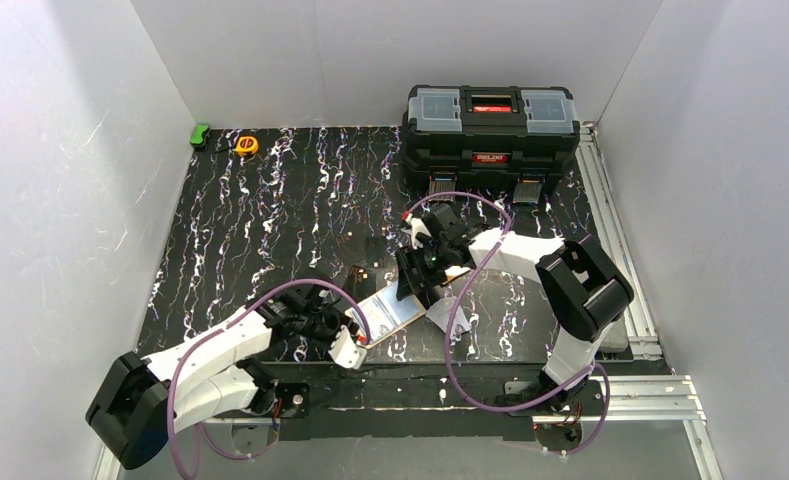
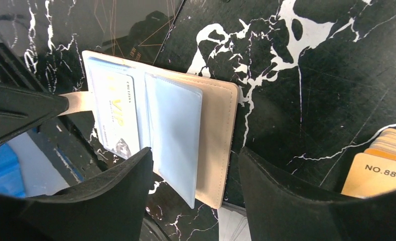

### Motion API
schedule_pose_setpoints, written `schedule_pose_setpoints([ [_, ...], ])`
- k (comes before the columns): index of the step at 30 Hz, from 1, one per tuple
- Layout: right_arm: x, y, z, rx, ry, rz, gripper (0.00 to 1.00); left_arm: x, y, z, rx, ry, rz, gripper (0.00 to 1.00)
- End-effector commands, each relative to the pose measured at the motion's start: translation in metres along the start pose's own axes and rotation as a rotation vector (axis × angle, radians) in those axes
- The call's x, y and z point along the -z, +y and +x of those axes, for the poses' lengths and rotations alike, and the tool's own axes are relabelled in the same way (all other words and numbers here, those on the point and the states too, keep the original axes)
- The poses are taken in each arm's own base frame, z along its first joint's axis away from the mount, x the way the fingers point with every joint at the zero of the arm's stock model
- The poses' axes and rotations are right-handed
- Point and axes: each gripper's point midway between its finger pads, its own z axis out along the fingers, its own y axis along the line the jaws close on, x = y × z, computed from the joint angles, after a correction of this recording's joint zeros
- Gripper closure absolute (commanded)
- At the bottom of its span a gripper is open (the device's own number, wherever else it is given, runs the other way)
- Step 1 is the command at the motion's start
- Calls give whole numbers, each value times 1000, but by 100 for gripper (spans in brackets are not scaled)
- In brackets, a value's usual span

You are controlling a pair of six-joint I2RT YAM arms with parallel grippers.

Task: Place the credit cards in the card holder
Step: Insert the credit card into the card holder, then close the card holder at the center of the board.

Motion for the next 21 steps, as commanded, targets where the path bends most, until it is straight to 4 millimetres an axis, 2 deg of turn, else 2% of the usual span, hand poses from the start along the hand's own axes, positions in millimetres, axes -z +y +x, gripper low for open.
schedule_pose_setpoints([
  [1,-5,3,5,-37,3,-76,31,8,8,0,32,24,-45,72],
  [10,-5,8,11,-74,1,-129,45,-1,-11,7,5,33,61,73],
  [12,-4,9,10,-76,-2,-134,48,-1,-12,6,0,29,65,77],
  [16,1,15,4,-62,-25,-147,55,0,-6,2,-5,14,54,93],
  [21,14,34,-7,-41,-61,-216,61,0,-3,0,-8,6,51,97],
])
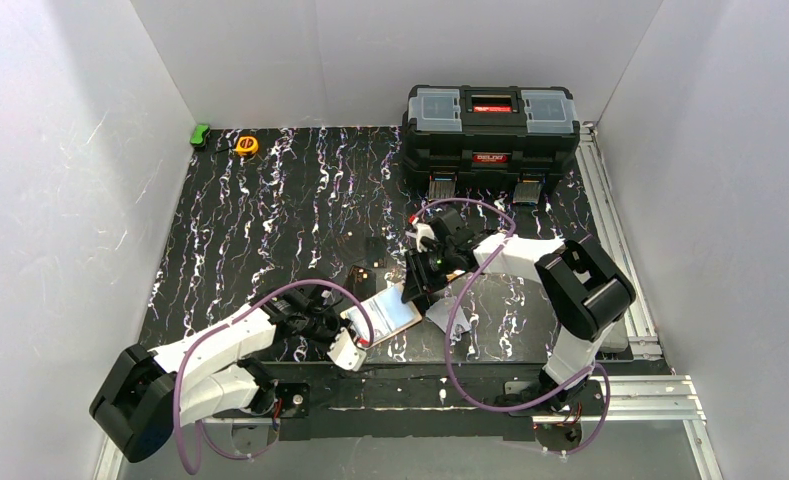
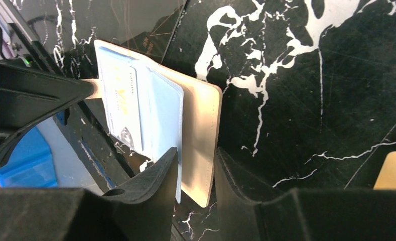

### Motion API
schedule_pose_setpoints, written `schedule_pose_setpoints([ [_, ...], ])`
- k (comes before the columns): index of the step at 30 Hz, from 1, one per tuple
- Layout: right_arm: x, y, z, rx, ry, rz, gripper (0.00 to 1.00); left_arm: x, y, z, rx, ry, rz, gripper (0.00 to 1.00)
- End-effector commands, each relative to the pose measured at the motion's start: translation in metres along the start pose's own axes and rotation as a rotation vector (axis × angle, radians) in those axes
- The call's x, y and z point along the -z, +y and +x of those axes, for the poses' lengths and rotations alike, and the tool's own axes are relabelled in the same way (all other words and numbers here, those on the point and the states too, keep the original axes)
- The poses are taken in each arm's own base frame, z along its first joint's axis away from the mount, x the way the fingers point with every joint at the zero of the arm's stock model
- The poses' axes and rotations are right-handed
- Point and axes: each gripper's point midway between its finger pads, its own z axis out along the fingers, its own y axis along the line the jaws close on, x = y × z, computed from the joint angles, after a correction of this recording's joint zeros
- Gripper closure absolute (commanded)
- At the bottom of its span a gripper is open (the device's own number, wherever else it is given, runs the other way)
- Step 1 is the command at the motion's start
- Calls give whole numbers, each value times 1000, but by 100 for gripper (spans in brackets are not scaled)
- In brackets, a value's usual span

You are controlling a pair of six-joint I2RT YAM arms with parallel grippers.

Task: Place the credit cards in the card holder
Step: Close the card holder at the center of the board.

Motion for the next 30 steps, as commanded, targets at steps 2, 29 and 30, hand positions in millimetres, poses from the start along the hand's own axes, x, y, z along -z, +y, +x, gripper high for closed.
schedule_pose_setpoints([
  [2,18,41,-17,51,-59,-147,62,1,4,-11,-13,-47,9,97],
  [29,-12,120,14,146,268,-442,55,-1,15,-15,29,-84,-104,78],
  [30,-13,119,15,138,277,-442,55,-1,14,-15,30,-83,-104,78],
])
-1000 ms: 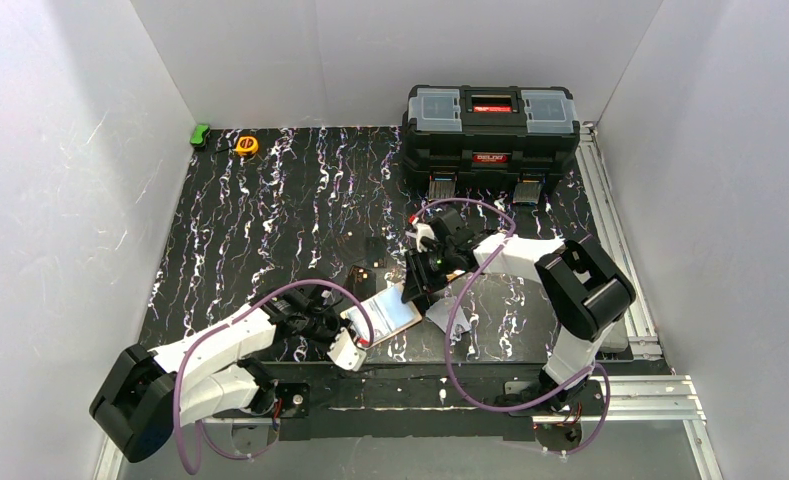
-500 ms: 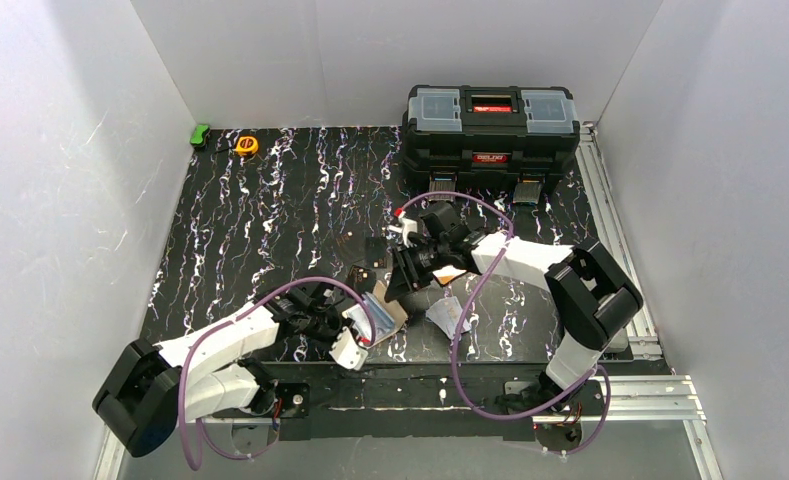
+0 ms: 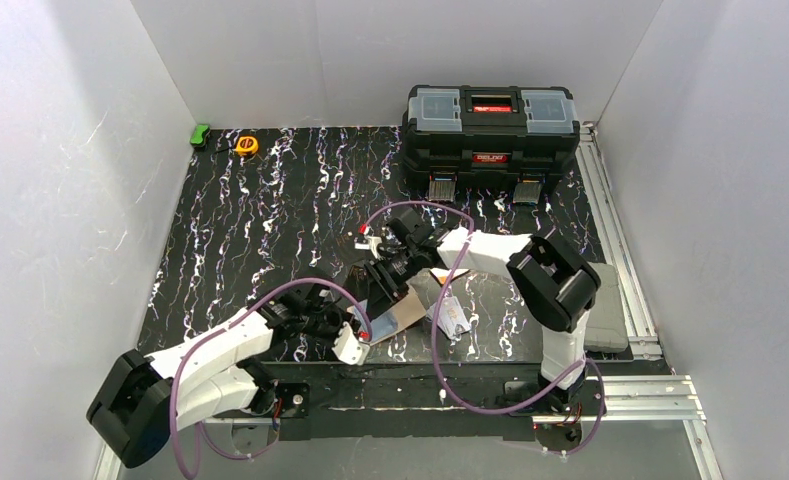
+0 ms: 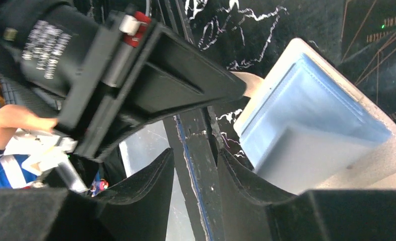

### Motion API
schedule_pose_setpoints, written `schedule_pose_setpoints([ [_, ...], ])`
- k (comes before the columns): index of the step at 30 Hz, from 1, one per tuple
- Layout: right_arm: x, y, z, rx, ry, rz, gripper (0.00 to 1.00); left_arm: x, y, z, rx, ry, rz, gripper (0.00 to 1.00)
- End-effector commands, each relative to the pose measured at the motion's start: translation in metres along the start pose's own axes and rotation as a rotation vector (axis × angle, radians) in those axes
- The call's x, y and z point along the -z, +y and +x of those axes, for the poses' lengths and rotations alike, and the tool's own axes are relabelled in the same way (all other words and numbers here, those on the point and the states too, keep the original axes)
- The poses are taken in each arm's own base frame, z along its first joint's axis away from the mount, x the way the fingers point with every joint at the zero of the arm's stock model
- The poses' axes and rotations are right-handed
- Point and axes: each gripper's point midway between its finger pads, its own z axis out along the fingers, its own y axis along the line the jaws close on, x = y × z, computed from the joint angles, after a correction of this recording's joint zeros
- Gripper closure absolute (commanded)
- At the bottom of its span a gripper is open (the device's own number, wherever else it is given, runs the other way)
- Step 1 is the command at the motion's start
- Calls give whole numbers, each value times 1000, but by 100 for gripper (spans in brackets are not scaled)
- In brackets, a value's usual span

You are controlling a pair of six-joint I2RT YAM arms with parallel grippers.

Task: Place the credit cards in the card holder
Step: Close the card holder at the center of the board.

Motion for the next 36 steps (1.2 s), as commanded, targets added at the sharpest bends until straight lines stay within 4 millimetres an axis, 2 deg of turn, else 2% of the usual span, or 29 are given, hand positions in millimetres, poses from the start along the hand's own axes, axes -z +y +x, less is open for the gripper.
schedule_pose_setpoints([
  [1,-3,-4,4,-40,50,-32,56,2,-9,-9,22,-44,-1,78],
  [4,14,-10,-8,-25,-20,75,53,3,-15,-8,22,-38,0,78],
  [6,32,-18,-19,-33,-91,171,46,4,-18,-8,13,-40,4,78],
  [8,53,-25,-26,-44,-167,239,44,3,-20,-8,6,-43,8,78],
  [11,77,-29,-27,-43,-243,278,39,2,-21,-7,9,-43,18,78],
  [14,90,-40,-22,-66,-267,337,36,1,-21,-7,5,-43,26,78],
  [19,83,-76,-1,-175,-248,379,36,1,-19,-7,-5,-45,29,79],
  [23,73,-91,8,-211,-241,362,36,1,-19,-7,-6,-43,29,80],
  [33,71,-95,9,-215,-258,341,34,-1,-23,-7,-16,-50,48,82],
  [36,79,-100,7,-203,-270,385,33,-1,-22,-8,-16,-52,47,83],
])
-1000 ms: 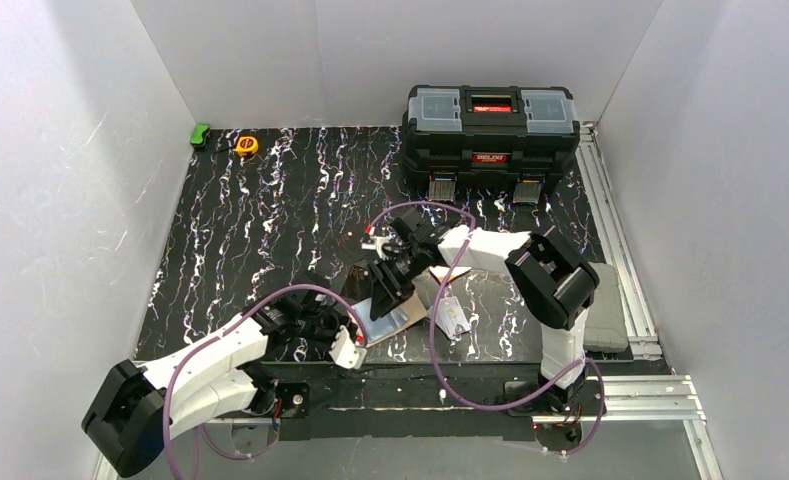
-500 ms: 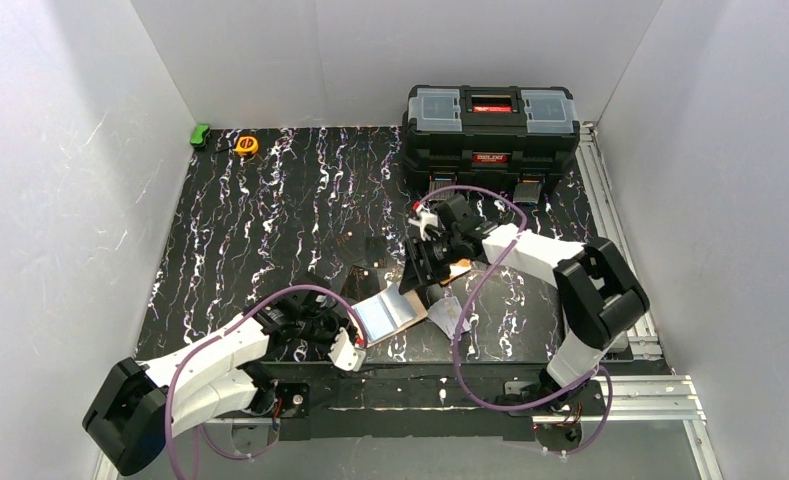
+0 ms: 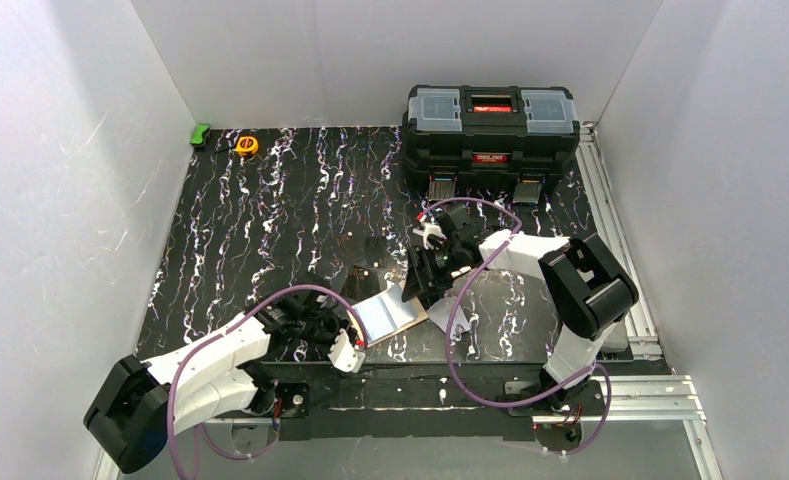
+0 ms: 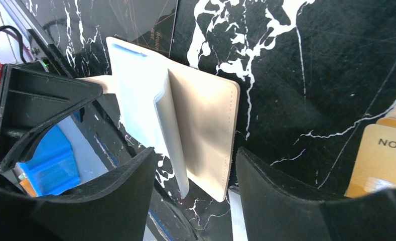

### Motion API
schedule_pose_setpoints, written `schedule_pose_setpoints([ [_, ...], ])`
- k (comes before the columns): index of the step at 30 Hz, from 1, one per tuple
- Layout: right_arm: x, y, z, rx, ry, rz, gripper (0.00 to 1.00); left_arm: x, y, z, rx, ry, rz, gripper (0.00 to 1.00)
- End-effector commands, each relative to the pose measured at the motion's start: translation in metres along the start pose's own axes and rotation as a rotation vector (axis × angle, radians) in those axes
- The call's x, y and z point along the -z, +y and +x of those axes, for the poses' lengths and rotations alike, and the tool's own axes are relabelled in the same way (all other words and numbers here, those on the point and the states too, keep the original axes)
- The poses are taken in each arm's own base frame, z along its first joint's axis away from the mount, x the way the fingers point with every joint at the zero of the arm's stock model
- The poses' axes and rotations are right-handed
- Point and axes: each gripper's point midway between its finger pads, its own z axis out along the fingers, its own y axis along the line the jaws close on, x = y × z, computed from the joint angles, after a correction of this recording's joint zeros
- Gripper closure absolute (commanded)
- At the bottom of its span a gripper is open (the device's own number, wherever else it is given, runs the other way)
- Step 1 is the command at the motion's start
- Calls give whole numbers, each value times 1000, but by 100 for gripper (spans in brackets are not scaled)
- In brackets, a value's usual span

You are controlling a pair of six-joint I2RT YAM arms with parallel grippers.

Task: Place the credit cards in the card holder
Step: Close the card holder at the center of the board.

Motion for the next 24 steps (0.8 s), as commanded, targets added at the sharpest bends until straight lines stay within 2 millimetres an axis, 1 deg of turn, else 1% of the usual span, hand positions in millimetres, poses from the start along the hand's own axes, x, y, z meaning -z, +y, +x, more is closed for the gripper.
schedule_pose_setpoints([
  [1,9,-1,-13,35,-55,24,33,-1,-8,-8,-1,-40,32,83],
  [5,12,-6,-14,42,-60,52,33,-2,-9,-7,-1,-42,36,84],
  [10,4,-4,-10,17,-47,7,33,-2,-9,-8,-2,-46,36,86],
  [17,-14,20,2,23,19,-96,34,-3,-9,-10,-2,-55,40,87],
  [20,-12,33,2,30,17,-155,36,-3,-9,-10,0,-56,39,88],
  [24,-1,51,-4,62,-7,-213,37,-5,-9,-10,1,-61,41,88],
])
